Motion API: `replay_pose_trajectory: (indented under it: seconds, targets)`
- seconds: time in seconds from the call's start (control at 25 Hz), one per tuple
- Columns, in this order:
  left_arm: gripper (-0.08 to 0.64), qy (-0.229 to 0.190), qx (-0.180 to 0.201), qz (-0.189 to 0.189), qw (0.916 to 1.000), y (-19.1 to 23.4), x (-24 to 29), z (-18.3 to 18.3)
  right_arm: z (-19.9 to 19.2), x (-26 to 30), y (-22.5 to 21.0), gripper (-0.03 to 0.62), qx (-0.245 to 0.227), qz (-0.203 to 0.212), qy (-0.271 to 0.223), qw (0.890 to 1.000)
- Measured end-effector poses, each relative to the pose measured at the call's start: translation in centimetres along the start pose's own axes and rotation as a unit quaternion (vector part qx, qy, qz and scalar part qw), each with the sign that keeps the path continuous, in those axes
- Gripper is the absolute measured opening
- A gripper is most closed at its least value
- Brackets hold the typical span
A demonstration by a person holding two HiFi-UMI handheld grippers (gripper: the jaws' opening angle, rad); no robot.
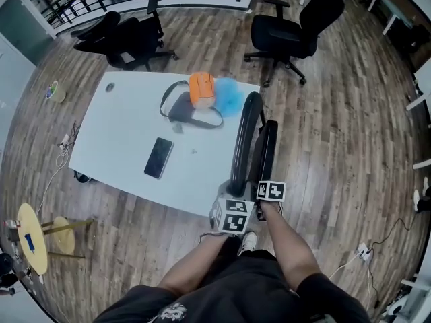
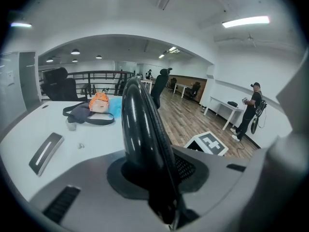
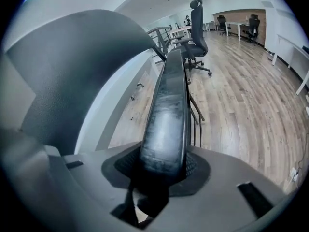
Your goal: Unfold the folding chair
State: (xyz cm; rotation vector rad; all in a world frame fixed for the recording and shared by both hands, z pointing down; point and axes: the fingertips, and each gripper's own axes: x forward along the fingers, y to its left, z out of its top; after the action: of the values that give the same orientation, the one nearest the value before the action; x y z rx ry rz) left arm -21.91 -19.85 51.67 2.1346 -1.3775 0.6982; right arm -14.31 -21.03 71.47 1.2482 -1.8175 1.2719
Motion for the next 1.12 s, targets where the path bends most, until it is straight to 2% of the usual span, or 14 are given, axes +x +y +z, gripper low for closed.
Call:
replay_pose_trajectory:
  seconds: [0.24,0.32,0.4,0.6,0.84,1.0,1.12]
  targets:
    - [0.104,0.002,0.005,-0.003,1.0,-1.0,0.3,0.1,0.0,-2.0,-3.4,0.156,0.025,0.023,-0.022,0.999]
    - [0.103,0.005,0.0,-0.001,1.0,-0.7,0.7,-0.3,-0.3,-2.7,-5.8,0.158,0.042,0.046,-0.03,0.998]
    - [0.101,0.01,-0.008,-0.013,0.9998,-1.0,1.1,-0.9,-0.8,-3.4,-8.4,0.156,0.061,0.091,-0.041,0.993]
    - [0.1,0.018,-0.031,-0.024,0.9991,-3.3,3.0,-1.7,-1.7,-5.5,-16.5,0.155,0.107,0.191,-0.07,0.973]
    - [0.097,0.011,-0.04,-0.016,0.999,-8.7,5.6,-2.2,-3.3,-7.0,-26.7,0.156,0.141,0.271,-0.084,0.948]
    - [0.095,0.0,-0.045,-0.019,0.9988,-12.8,8.2,-2.5,-4.2,-6.7,-33.9,0.158,0.168,0.305,-0.1,0.932]
    - [0.096,-0.009,-0.056,-0.03,0.9979,-15.6,9.9,-3.2,-5.5,-6.3,-38.3,0.158,0.188,0.347,-0.101,0.913]
